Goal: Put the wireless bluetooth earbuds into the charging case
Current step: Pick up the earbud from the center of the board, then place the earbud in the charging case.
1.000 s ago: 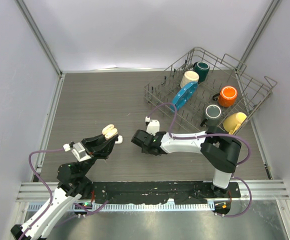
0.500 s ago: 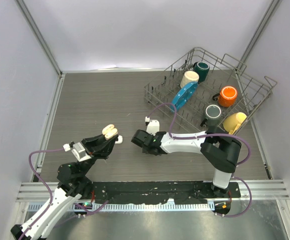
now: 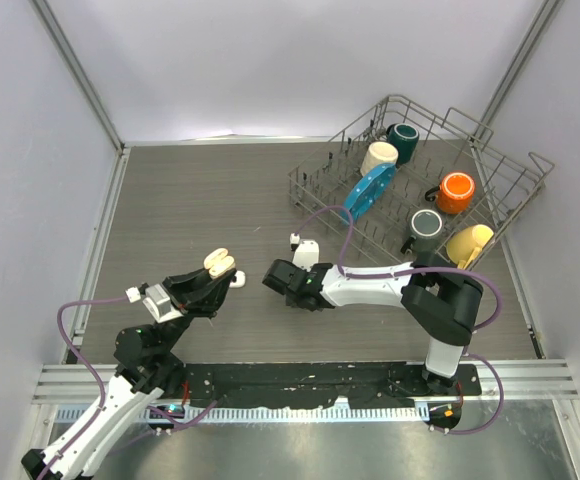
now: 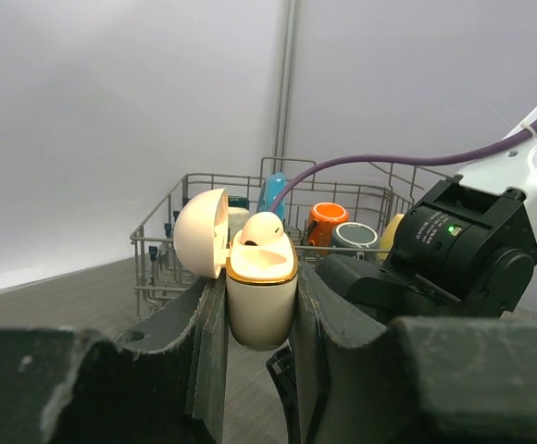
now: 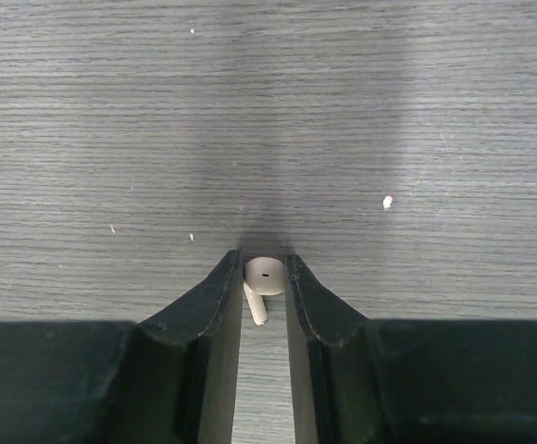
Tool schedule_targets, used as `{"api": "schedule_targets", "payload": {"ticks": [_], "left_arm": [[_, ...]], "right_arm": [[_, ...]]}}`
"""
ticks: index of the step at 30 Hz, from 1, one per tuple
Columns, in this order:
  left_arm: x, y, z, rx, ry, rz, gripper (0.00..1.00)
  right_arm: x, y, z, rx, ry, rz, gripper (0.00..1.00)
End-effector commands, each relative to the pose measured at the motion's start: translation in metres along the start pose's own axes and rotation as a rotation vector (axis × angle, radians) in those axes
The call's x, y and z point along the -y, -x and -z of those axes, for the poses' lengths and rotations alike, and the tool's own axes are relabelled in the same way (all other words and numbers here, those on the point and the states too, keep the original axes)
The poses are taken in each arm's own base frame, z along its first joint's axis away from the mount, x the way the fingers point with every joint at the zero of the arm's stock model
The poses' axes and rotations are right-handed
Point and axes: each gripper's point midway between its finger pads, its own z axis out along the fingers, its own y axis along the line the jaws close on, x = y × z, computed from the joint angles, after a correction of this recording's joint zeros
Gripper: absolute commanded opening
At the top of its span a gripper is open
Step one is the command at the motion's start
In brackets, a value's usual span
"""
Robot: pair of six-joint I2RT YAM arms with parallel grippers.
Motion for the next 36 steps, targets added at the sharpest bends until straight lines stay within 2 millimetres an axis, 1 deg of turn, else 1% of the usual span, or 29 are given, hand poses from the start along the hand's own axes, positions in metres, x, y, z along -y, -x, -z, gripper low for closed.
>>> {"api": "schedule_targets", "payload": {"ticks": [1, 2, 4, 5, 6, 7, 8, 9, 10, 11, 12, 13, 14, 15, 16, 17, 18, 19, 21, 22, 23, 24, 25, 27, 28, 30, 31, 35, 36], "left_arm": [[-0.003, -0.006, 0.006, 0.021, 0.014, 0.000, 0.00], [-0.004, -0.005, 0.006, 0.021, 0.017, -0.002, 0.00], [-0.004, -0.006, 0.006, 0.018, 0.019, -0.004, 0.00], [-0.005, -0.006, 0.006, 0.017, 0.022, -0.005, 0.00], [-0.006, -0.008, 0.006, 0.013, 0.025, -0.005, 0.00], [-0.006, -0.008, 0.006, 0.013, 0.025, -0.005, 0.00], [-0.006, -0.009, 0.006, 0.007, 0.027, -0.004, 0.00], [-0.006, -0.009, 0.005, 0.009, 0.029, -0.004, 0.00], [-0.007, -0.010, 0.005, 0.006, 0.031, -0.002, 0.00], [-0.007, -0.010, 0.005, 0.008, 0.030, -0.003, 0.00], [-0.007, -0.009, 0.005, 0.011, 0.030, -0.003, 0.00], [-0.007, -0.011, 0.005, 0.005, 0.034, -0.002, 0.00], [-0.007, -0.010, 0.005, 0.010, 0.033, -0.003, 0.00], [-0.008, -0.009, 0.005, 0.013, 0.036, -0.003, 0.00], [-0.008, -0.008, 0.004, 0.021, 0.037, -0.004, 0.00], [-0.009, -0.013, 0.004, 0.002, 0.042, -0.002, 0.00], [-0.010, -0.014, 0.003, 0.002, 0.044, -0.002, 0.00], [-0.010, -0.013, 0.003, 0.007, 0.046, -0.001, 0.00], [-0.010, -0.015, 0.002, 0.006, 0.045, 0.001, 0.00], [-0.010, -0.016, 0.002, 0.003, 0.045, 0.003, 0.00], [-0.010, -0.016, 0.001, 0.002, 0.044, 0.003, 0.00], [-0.010, -0.016, 0.001, 0.001, 0.042, 0.004, 0.00], [-0.009, -0.017, 0.000, -0.001, 0.040, 0.011, 0.00], [-0.009, -0.018, 0.000, -0.005, 0.036, 0.011, 0.00], [-0.008, -0.018, 0.000, -0.005, 0.034, 0.013, 0.00], [-0.008, -0.020, 0.000, -0.008, 0.033, 0.014, 0.00], [-0.008, -0.020, 0.000, -0.008, 0.033, 0.013, 0.00], [-0.008, -0.022, 0.000, -0.015, 0.028, 0.015, 0.00], [-0.007, -0.023, 0.000, -0.019, 0.026, 0.015, 0.00]], "right_arm": [[0.005, -0.008, 0.002, -0.020, 0.002, 0.006, 0.11], [0.001, 0.000, 0.009, 0.006, 0.025, -0.002, 0.01], [0.000, 0.013, 0.016, 0.062, 0.037, 0.007, 0.01], [-0.009, 0.028, 0.030, 0.114, 0.089, -0.016, 0.01], [-0.007, 0.030, 0.034, 0.137, 0.103, -0.015, 0.01], [-0.014, 0.044, 0.042, 0.195, 0.143, -0.044, 0.01], [-0.017, 0.049, 0.050, 0.225, 0.169, -0.061, 0.01], [-0.015, 0.057, 0.065, 0.266, 0.208, -0.088, 0.01], [-0.016, 0.073, 0.074, 0.342, 0.229, -0.126, 0.01], [-0.016, 0.079, 0.083, 0.380, 0.245, -0.144, 0.01], [-0.014, 0.085, 0.100, 0.430, 0.277, -0.166, 0.01], [-0.017, 0.094, 0.110, 0.477, 0.303, -0.188, 0.01], [-0.012, 0.105, 0.121, 0.544, 0.291, -0.211, 0.01], [-0.011, 0.107, 0.134, 0.578, 0.319, -0.225, 0.01], [-0.017, 0.117, 0.149, 0.623, 0.361, -0.268, 0.01], [-0.012, 0.125, 0.157, 0.671, 0.348, -0.268, 0.01], [-0.015, 0.124, 0.165, 0.691, 0.369, -0.268, 0.01], [-0.019, 0.136, 0.184, 0.739, 0.419, -0.318, 0.01], [-0.016, 0.140, 0.197, 0.806, 0.414, -0.293, 0.01], [-0.024, 0.147, 0.217, 0.844, 0.490, -0.348, 0.01], [-0.027, 0.147, 0.226, 0.868, 0.513, -0.353, 0.01], [-0.025, 0.145, 0.228, 0.903, 0.501, -0.291, 0.01], [-0.031, 0.151, 0.251, 0.939, 0.585, -0.361, 0.01], [-0.034, 0.148, 0.258, 0.987, 0.611, -0.314, 0.01], [-0.039, 0.153, 0.277, 1.022, 0.697, -0.359, 0.01], [-0.049, 0.149, 0.283, 1.047, 0.756, -0.342, 0.01], [-0.054, 0.151, 0.295, 1.074, 0.813, -0.345, 0.01], [-0.075, 0.151, 0.311, 1.102, 0.904, -0.327, 0.01], [-0.080, 0.150, 0.311, 1.104, 0.912, -0.314, 0.01]]}}
